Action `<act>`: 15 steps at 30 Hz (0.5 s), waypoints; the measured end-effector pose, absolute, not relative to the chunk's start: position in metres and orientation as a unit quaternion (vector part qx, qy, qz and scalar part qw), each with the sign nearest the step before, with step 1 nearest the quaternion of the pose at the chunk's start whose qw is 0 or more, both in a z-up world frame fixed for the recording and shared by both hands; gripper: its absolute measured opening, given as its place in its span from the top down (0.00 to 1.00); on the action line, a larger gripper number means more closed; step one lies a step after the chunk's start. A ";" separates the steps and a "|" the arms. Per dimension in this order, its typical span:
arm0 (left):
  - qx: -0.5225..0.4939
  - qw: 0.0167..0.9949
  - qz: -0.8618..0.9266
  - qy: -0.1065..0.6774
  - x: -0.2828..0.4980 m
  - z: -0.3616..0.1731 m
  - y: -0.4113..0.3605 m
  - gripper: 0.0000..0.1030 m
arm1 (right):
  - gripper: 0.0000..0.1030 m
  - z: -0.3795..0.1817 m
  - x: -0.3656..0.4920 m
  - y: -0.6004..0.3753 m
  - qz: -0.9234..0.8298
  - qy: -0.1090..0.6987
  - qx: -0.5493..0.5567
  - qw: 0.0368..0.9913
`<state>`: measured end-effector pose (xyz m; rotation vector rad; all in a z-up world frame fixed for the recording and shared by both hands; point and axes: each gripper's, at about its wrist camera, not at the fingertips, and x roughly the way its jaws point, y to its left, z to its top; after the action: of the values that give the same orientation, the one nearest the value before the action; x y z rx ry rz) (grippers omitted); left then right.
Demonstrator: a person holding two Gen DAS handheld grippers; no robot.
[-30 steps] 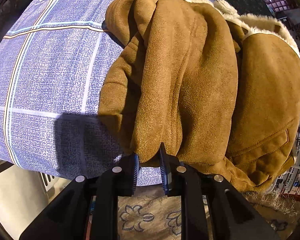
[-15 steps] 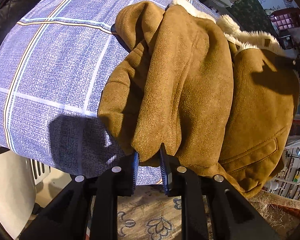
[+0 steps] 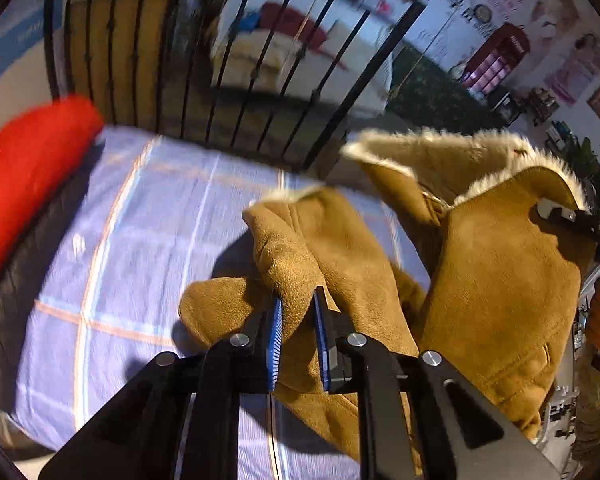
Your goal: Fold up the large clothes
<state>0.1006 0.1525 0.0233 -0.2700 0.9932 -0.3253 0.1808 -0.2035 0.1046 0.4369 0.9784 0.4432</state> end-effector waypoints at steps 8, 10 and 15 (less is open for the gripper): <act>-0.092 0.940 -0.225 0.239 0.122 0.224 0.135 0.92 | 0.82 0.275 0.083 -0.264 0.234 0.207 0.189 0.931; -0.086 0.942 -0.232 0.226 0.113 0.232 0.131 0.92 | 0.82 0.270 0.063 -0.273 0.232 0.193 0.202 0.932; -0.090 0.923 -0.202 0.315 0.097 0.155 0.137 1.00 | 0.80 0.147 0.048 -0.250 0.169 0.355 0.231 0.890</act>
<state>0.0974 0.1373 0.1553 -0.1844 0.6466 -0.4155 0.0477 -0.2504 0.1466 0.4792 0.7366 0.3501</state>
